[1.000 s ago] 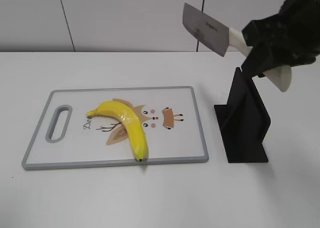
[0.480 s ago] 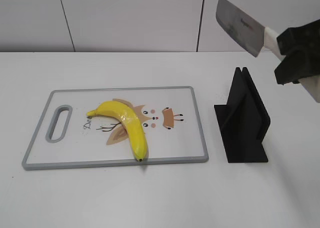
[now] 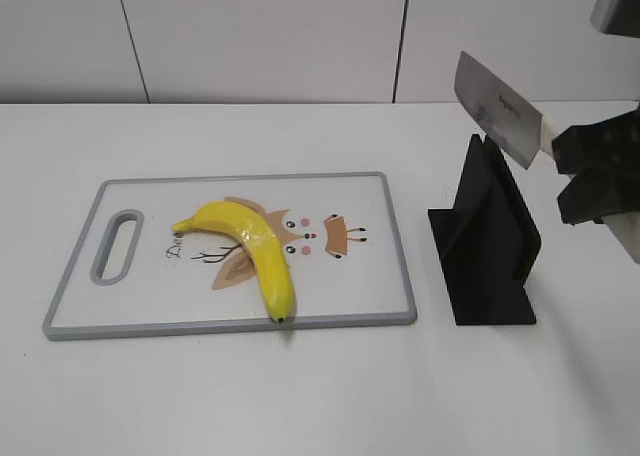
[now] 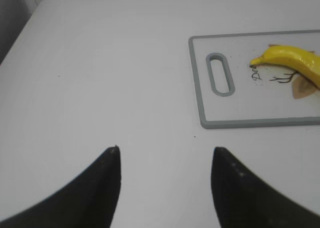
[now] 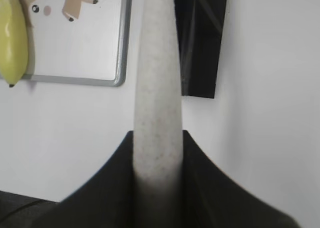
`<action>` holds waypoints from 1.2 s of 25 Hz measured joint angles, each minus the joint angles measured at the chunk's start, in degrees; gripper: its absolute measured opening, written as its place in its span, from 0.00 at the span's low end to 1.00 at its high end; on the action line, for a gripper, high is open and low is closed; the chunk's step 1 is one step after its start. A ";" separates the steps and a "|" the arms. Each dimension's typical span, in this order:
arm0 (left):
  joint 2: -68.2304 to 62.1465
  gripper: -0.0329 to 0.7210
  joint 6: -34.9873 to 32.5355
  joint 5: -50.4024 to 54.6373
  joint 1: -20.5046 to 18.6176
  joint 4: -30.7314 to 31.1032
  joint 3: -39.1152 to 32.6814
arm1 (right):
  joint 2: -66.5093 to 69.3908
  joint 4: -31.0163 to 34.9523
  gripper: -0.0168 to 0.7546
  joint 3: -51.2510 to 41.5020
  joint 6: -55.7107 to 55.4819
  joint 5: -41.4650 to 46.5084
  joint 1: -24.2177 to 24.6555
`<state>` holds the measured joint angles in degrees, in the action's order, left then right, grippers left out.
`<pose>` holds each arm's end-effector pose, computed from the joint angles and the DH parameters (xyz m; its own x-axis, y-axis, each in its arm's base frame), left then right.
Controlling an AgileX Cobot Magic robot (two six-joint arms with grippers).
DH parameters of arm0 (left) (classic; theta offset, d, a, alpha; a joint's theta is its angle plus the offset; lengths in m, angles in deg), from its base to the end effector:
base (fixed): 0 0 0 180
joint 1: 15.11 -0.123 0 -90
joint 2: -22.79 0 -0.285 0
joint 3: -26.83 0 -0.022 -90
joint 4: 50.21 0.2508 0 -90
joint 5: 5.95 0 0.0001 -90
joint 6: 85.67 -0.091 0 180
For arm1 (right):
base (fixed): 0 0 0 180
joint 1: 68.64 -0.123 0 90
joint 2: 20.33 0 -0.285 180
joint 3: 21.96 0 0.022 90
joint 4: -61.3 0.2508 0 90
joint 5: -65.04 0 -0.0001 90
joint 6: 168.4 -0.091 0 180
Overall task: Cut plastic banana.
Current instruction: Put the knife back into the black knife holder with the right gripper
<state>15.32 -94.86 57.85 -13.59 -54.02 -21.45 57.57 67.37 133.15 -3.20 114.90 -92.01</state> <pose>-0.0088 -0.0052 0.2746 -0.4778 0.1431 -0.8667 0.1420 0.9862 0.0846 0.2096 0.0986 0.2871 -0.9090 -0.0443 -0.4144 -0.1456 0.9654 0.2162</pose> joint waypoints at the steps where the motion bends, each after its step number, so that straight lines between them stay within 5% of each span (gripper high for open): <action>1: 0.00 0.75 0.00 -0.24 0.00 -0.24 -0.61 | 0.00 -0.56 0.24 -0.08 -0.87 -0.30 0.00; 17: 0.00 0.75 -0.06 -1.37 0.00 -0.64 -0.87 | 4.18 -6.88 0.24 -0.38 -8.26 -4.34 0.00; 30: 0.00 0.75 -0.03 -1.37 0.00 -0.64 -0.87 | 6.00 -4.46 0.24 -0.38 -6.95 -6.24 0.00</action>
<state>15.32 -94.89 56.48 -13.59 -54.66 -22.32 63.57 62.90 132.77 -10.16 108.67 -92.01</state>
